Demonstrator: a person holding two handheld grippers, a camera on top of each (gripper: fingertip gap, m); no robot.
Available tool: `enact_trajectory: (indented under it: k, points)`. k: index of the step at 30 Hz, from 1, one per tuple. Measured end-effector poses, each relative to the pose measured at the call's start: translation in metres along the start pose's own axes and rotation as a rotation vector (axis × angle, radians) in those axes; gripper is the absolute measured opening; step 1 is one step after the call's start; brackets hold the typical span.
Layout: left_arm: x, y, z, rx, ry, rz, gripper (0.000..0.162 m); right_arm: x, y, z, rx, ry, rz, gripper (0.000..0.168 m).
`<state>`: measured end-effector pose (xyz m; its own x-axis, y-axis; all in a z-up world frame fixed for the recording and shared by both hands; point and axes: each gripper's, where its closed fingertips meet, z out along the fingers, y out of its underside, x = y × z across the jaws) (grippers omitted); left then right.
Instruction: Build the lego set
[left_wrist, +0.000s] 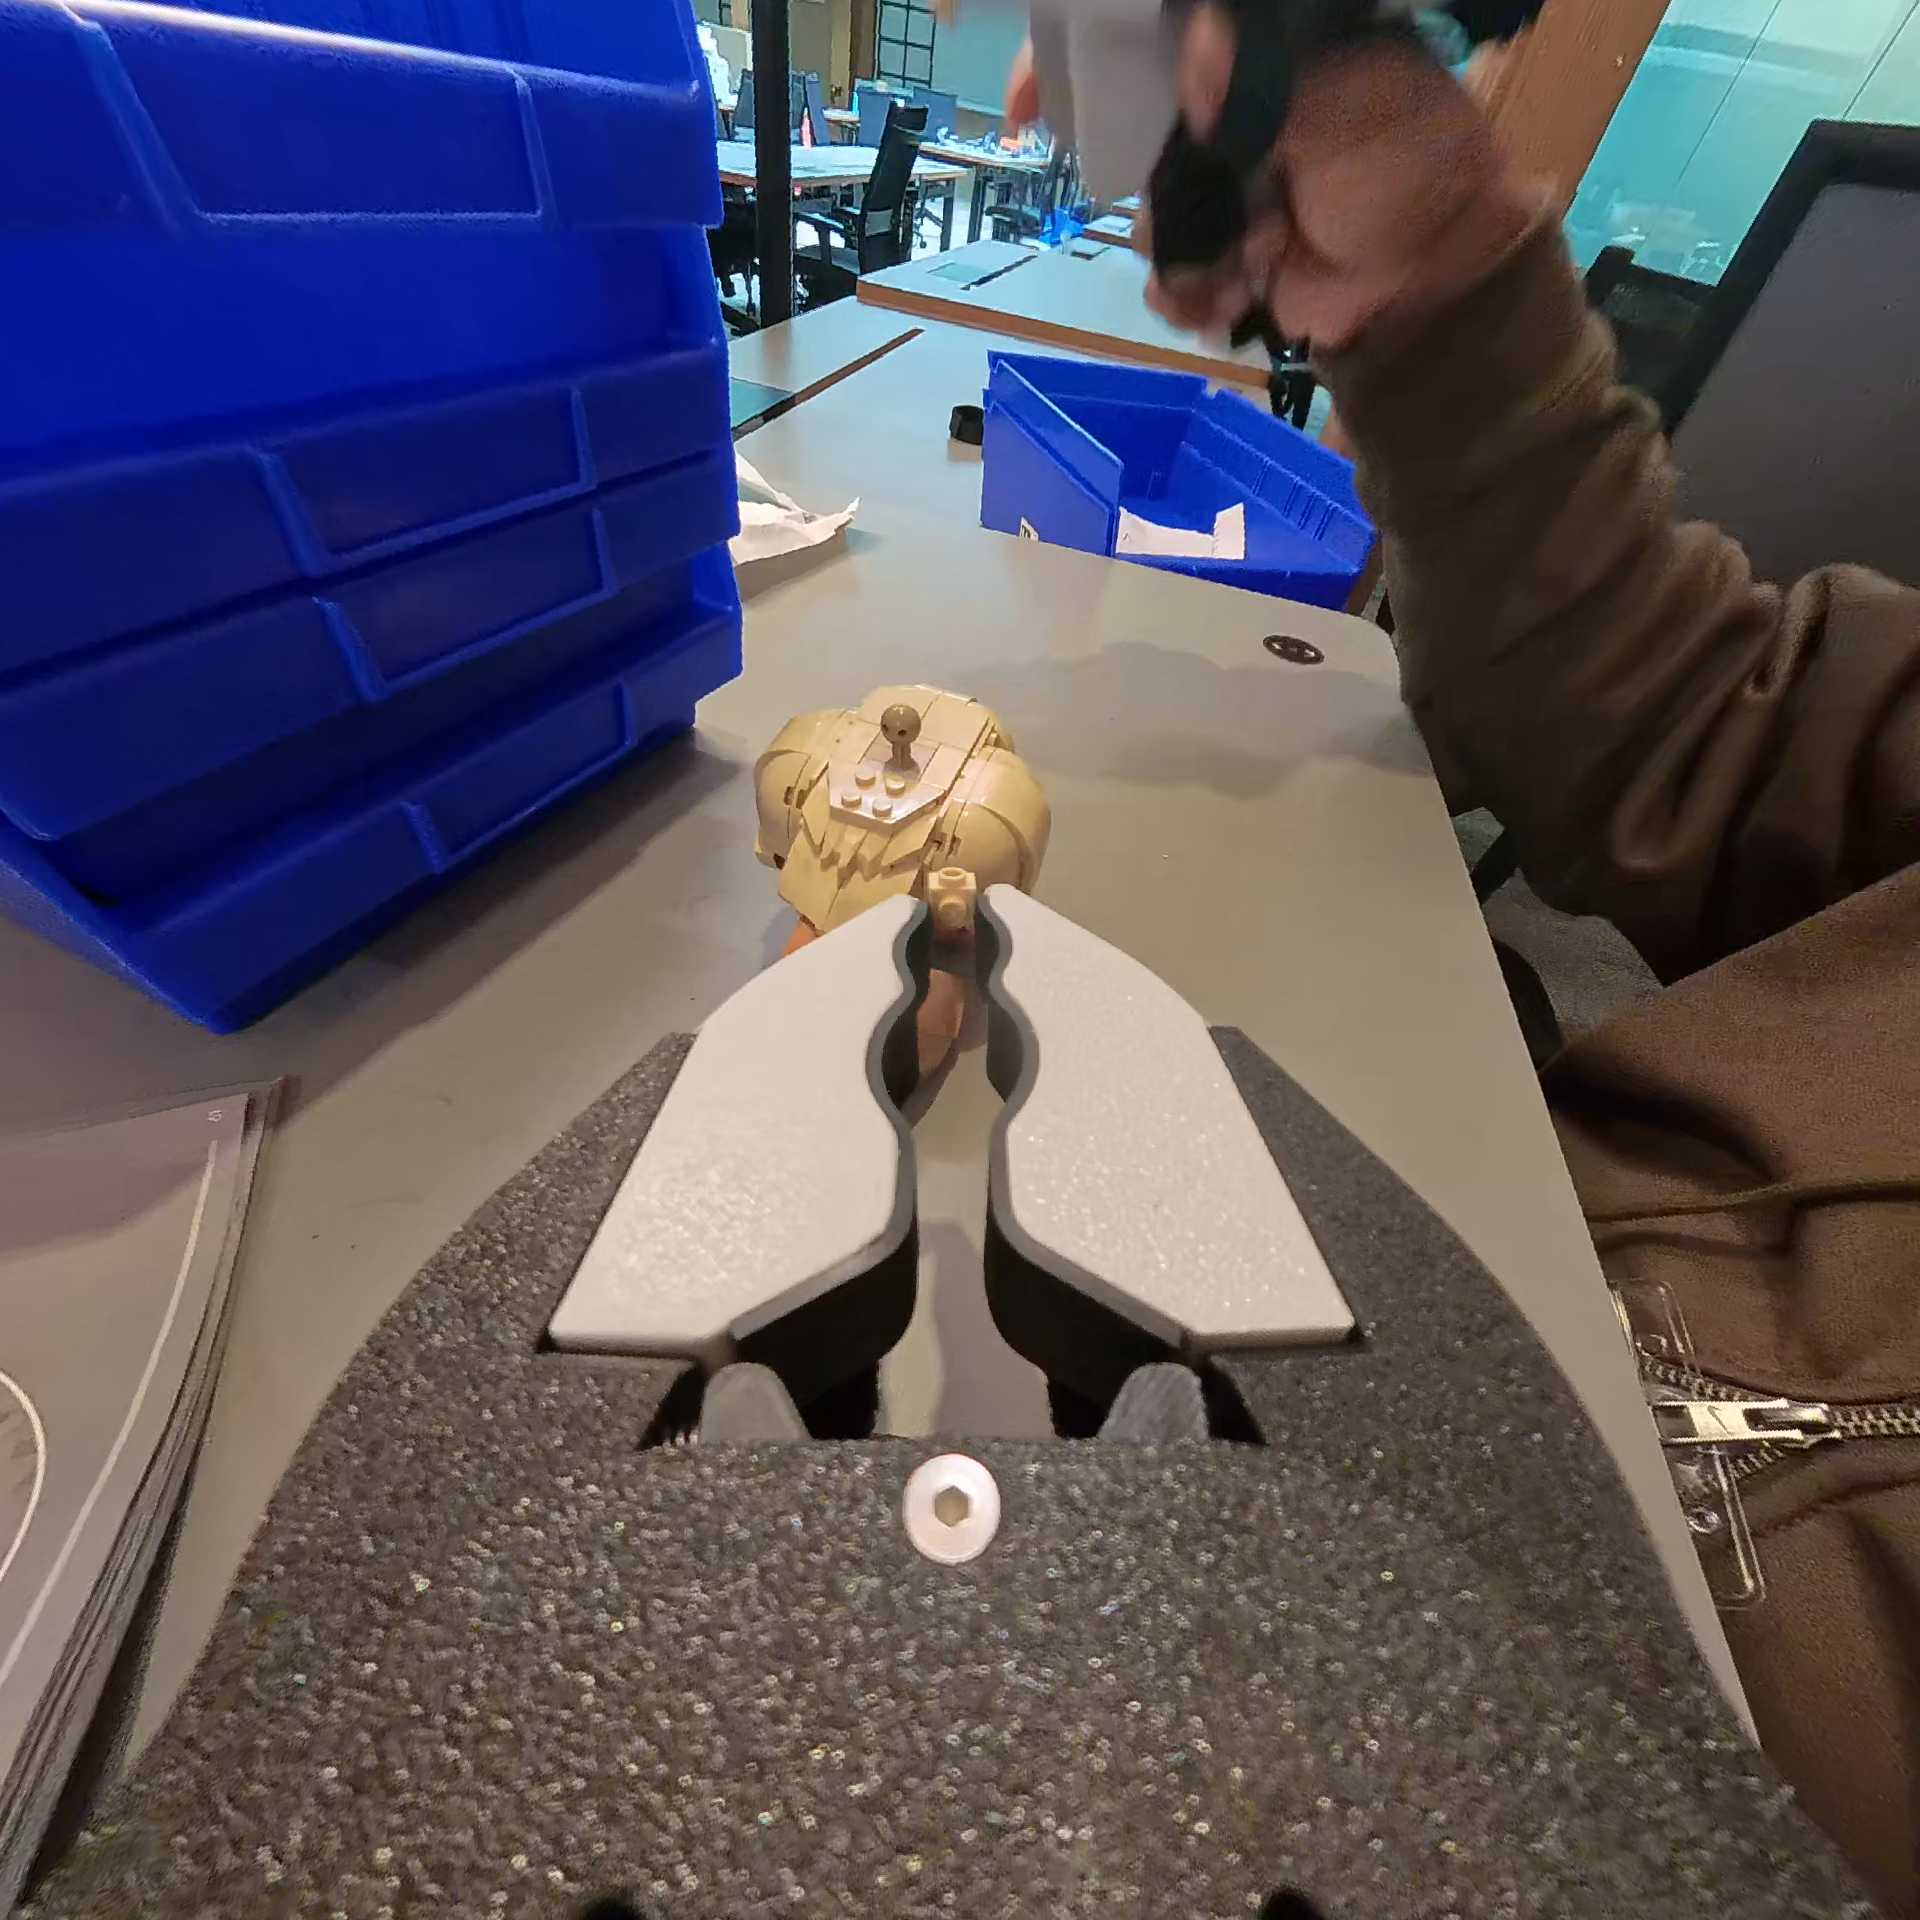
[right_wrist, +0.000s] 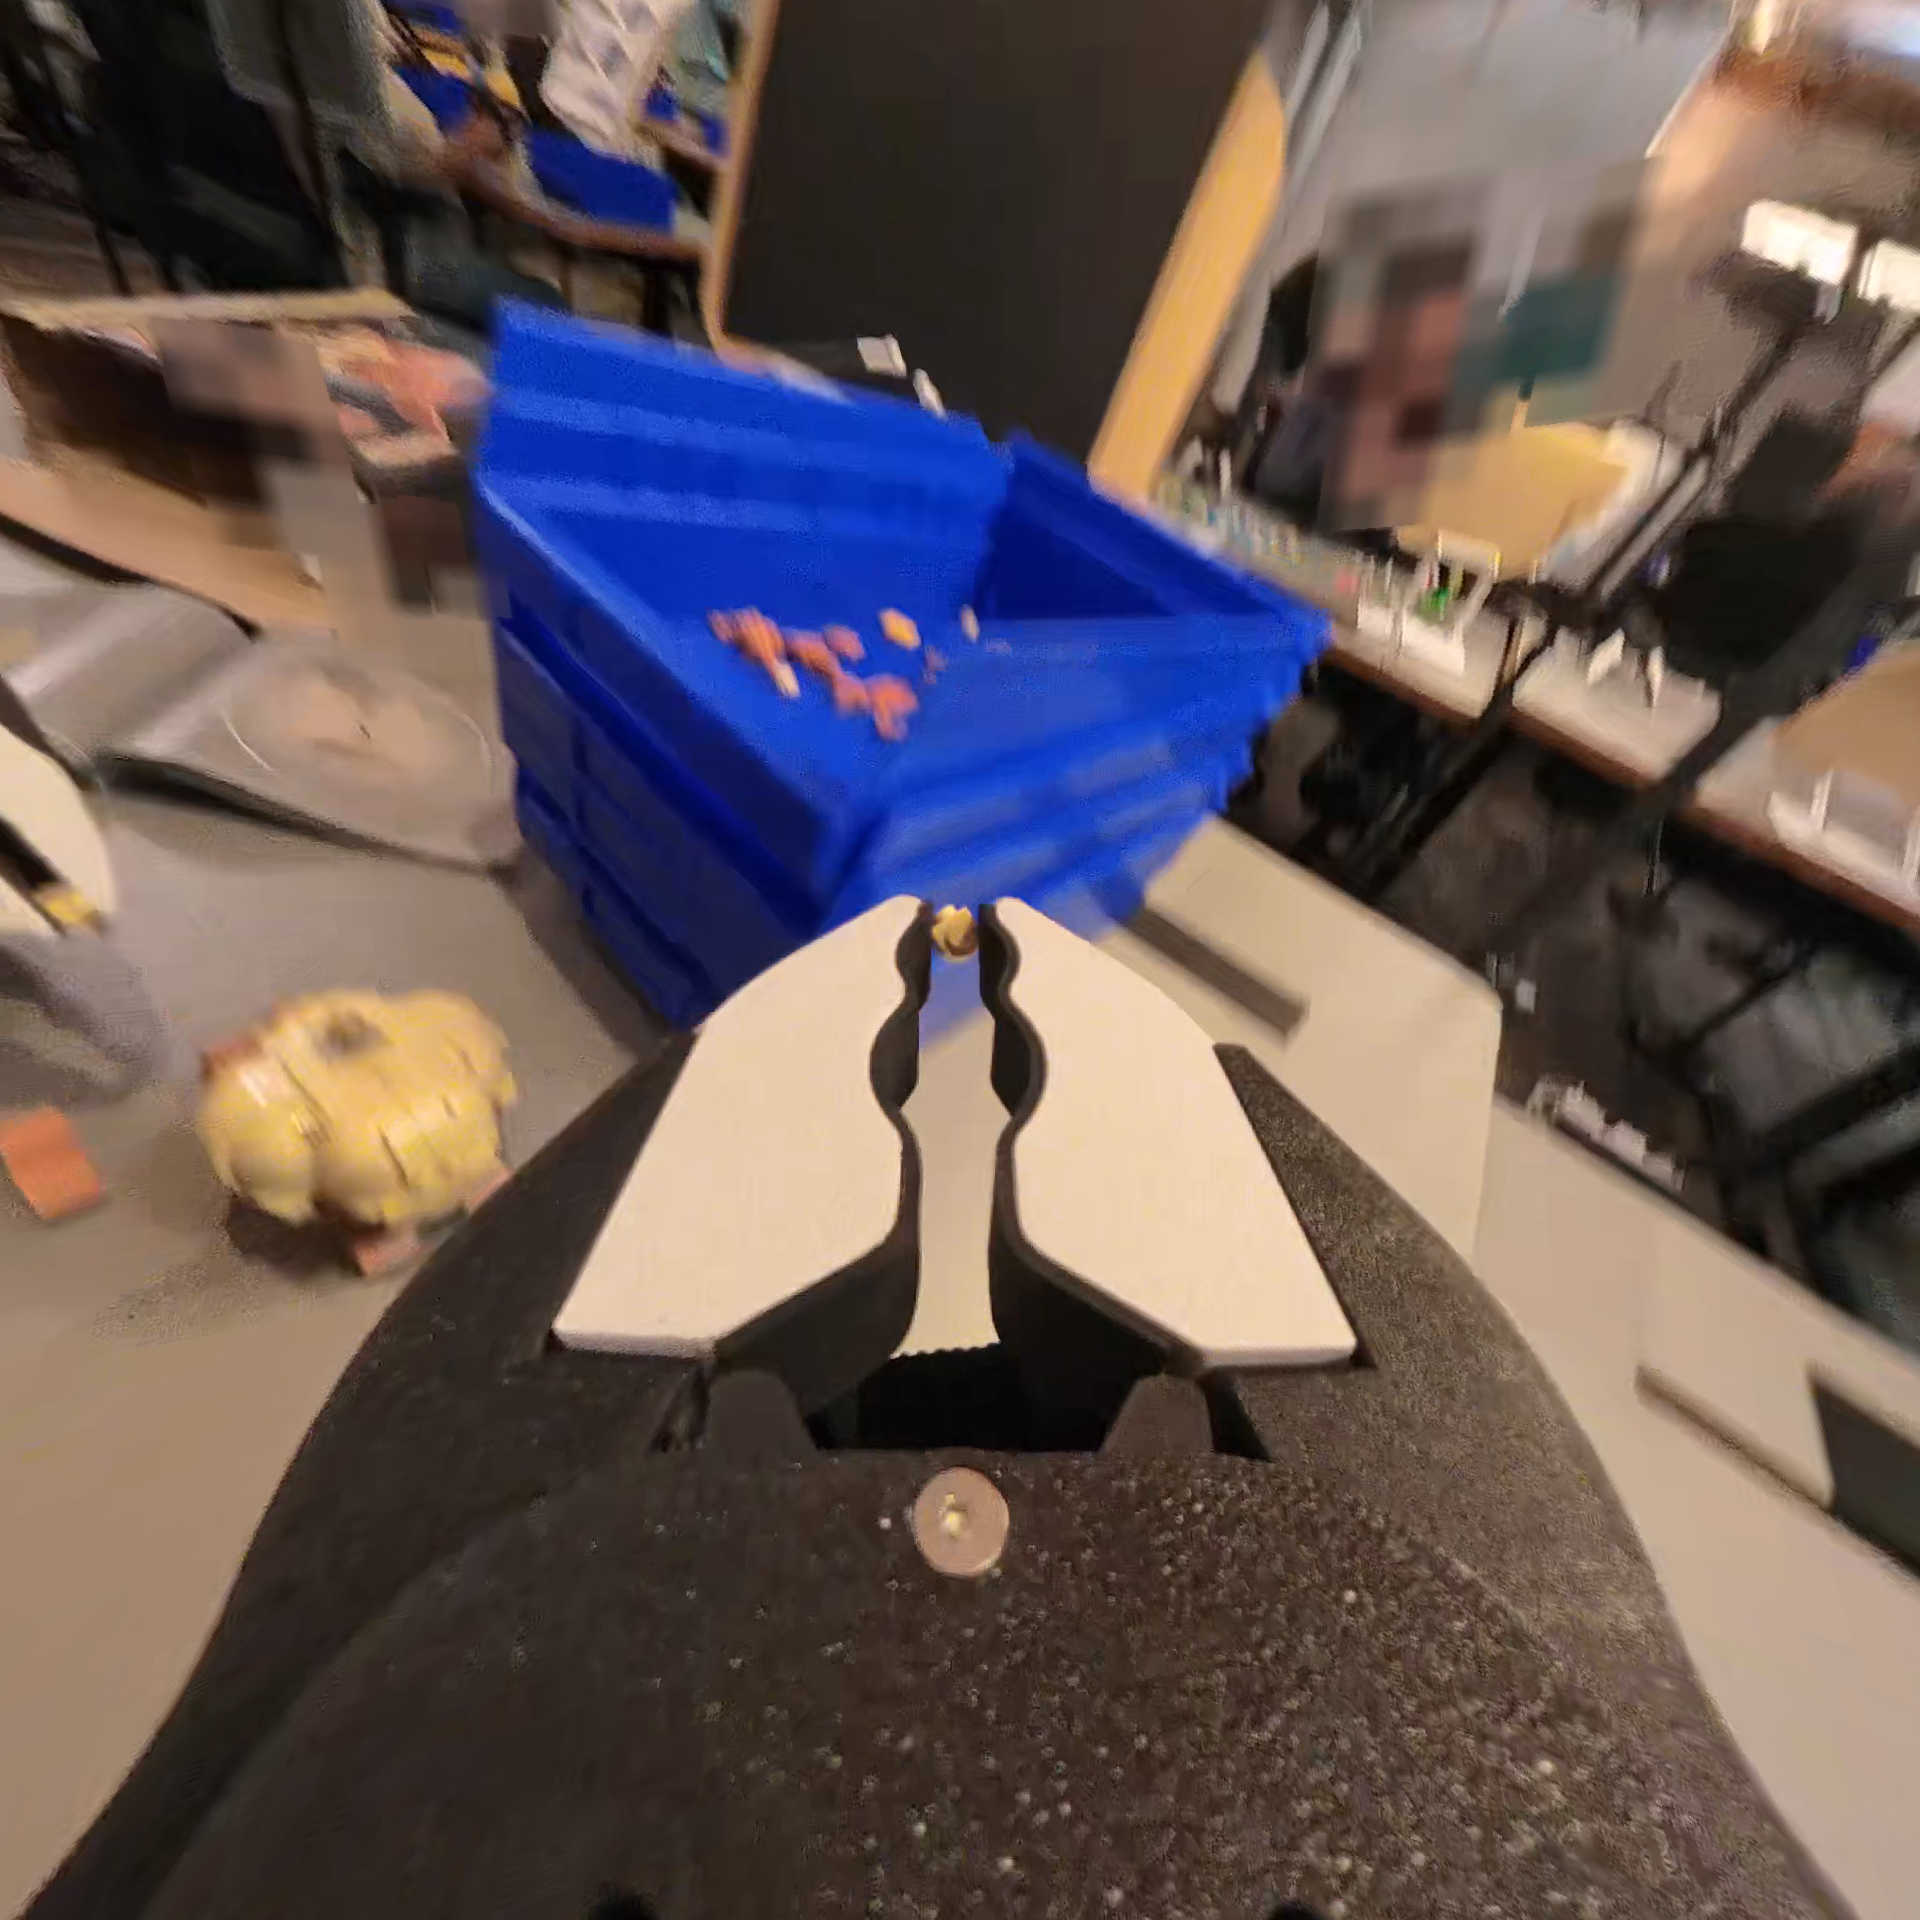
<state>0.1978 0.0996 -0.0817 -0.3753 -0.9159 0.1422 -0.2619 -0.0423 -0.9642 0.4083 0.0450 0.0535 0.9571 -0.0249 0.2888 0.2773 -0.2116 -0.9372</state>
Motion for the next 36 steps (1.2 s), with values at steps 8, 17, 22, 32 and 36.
enact_trajectory:
  k: [8,17,22,32,36]
  points:
    - [-0.003,-0.008,-0.007,0.039,-0.008,-0.007,0.007,-0.026,-0.09,0.098,-0.049,0.017,-0.103,0.02]
    - [-0.009,-0.017,-0.012,0.073,-0.029,-0.01,0.007,-0.025,-0.038,0.064,0.067,0.113,-0.112,0.022]
    - [-0.017,-0.05,-0.016,0.153,-0.074,0.013,0.008,-0.031,0.034,0.04,-0.004,0.133,-0.157,0.02]
    - [0.039,-0.166,-0.065,0.586,0.55,0.069,0.007,-0.056,0.081,0.046,-0.09,0.077,-0.2,0.02]
    - [0.032,-0.168,-0.058,0.576,0.541,0.101,0.007,-0.061,0.082,0.05,-0.094,0.053,-0.192,0.02]
